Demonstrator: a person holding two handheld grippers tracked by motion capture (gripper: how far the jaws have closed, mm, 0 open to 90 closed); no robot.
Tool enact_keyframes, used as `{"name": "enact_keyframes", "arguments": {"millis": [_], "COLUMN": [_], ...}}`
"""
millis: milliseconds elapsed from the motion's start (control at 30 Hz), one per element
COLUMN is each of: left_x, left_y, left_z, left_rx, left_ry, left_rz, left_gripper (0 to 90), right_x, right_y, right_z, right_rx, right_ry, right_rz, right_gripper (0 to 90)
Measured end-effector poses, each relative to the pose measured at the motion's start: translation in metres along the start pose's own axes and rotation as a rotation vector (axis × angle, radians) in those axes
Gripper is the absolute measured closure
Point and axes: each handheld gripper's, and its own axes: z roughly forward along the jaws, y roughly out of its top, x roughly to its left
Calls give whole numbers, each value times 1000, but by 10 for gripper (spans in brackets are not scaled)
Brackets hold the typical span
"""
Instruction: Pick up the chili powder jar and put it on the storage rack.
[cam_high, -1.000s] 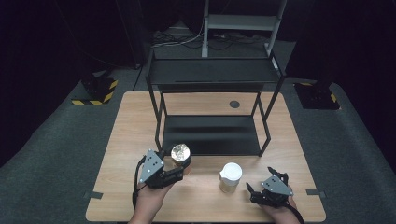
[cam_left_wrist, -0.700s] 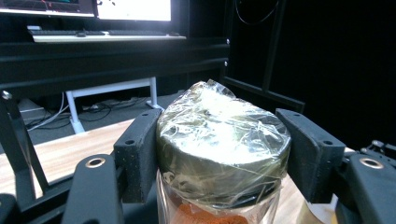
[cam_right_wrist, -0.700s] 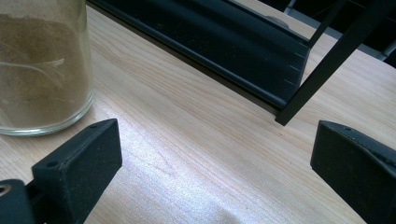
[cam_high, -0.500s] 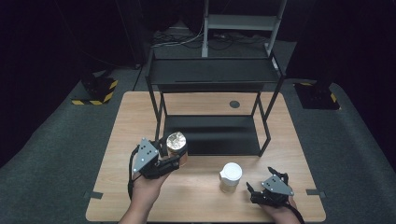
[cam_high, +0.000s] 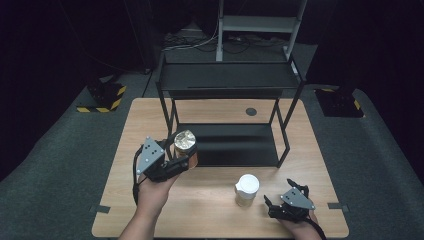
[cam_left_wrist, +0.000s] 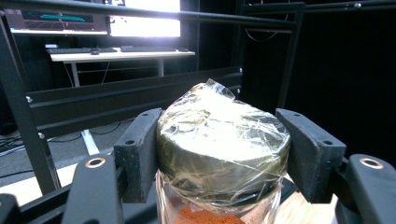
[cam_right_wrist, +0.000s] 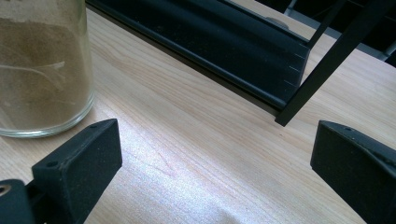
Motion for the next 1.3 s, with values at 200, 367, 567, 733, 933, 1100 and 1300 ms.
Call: {"name": "enact_keyframes", "arguments": {"millis": [200, 367, 567, 733, 933, 1100, 1300], "left_x": [4, 6, 9, 9, 10, 11, 11], "left_y": [11, 23, 32, 39, 47, 55, 63], "left_z": [4, 8, 13, 17, 22, 25, 28], "left_rx": [-8, -19, -36, -37, -53, -64, -81], "left_ry": [4, 7, 11, 14, 13, 18, 25], "left_rz": [3, 9, 0, 12, 8, 17, 19], "left_gripper": [345, 345, 345, 345, 345, 345, 345], "right_x": [0, 1, 0, 0, 0, 0, -1], "right_y": [0, 0, 0, 0, 0, 0, 0], "right_z": [0, 0, 0, 0, 0, 0, 0], "right_rx": [0, 1, 0, 2, 2, 3, 2], "right_ry": [-1, -2, 0, 2, 3, 3, 4], "right_rz": [-1, -1, 1, -3, 0, -1, -3], "right_gripper": [9, 9, 9, 9, 9, 9, 9]}}
